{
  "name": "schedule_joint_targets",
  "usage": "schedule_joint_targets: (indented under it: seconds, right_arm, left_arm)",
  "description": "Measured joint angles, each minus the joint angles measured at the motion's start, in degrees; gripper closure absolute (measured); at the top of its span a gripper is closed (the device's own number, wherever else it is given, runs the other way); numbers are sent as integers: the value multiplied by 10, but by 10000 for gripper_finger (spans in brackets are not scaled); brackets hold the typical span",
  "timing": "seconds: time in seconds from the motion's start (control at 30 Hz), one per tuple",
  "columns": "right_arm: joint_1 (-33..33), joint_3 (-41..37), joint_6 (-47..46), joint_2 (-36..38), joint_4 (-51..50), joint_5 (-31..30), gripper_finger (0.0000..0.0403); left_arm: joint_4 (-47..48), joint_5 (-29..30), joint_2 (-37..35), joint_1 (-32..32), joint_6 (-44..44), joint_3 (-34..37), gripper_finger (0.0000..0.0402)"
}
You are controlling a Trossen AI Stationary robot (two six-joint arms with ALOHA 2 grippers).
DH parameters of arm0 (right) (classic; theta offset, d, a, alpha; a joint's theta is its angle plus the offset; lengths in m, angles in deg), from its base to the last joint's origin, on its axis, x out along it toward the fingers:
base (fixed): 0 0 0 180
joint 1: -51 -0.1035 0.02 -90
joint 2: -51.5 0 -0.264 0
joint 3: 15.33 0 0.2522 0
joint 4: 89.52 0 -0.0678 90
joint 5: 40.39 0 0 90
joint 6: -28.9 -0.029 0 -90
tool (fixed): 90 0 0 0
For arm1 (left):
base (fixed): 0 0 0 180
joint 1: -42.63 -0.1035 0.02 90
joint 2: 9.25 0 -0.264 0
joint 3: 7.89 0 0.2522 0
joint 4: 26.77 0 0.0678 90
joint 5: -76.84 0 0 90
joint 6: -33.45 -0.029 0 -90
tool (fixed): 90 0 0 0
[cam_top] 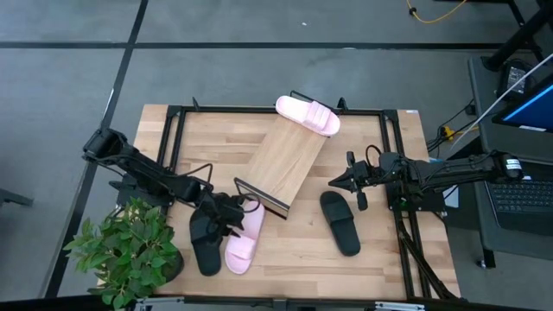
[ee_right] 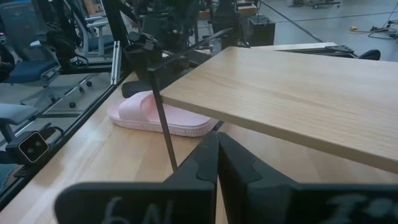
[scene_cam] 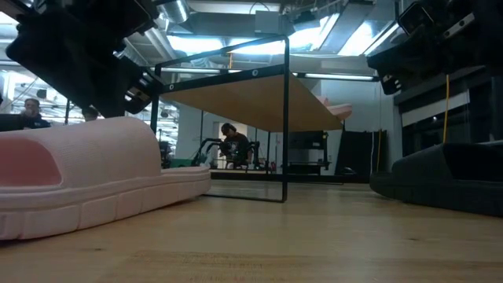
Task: Pick and place slides into the shelf
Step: Put the left pink slide on the shelf
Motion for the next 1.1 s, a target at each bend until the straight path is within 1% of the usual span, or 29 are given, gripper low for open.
schedule_joint_targets:
  seconds: [0.33,0.63,0.73,0.97,1.1]
  right_arm:
    - [0,0,1,0,0,0,395]
    - [0,0,0,0,-1,0,395]
    - [0,0,0,0,-1,0,395]
    - [0,0,0,0,0,0,395]
    - [0,0,0,0,0,0,395]
  left_arm:
    - [1,-13,0,-2,1,0,288]
    - [-3,-15,38,-2,2,0,288]
    - [-4,-29,46,-2,4,0,288]
    - [-5,-88,49,-2,4,0,288]
    - [-8,-93,49,-2,3,0,288]
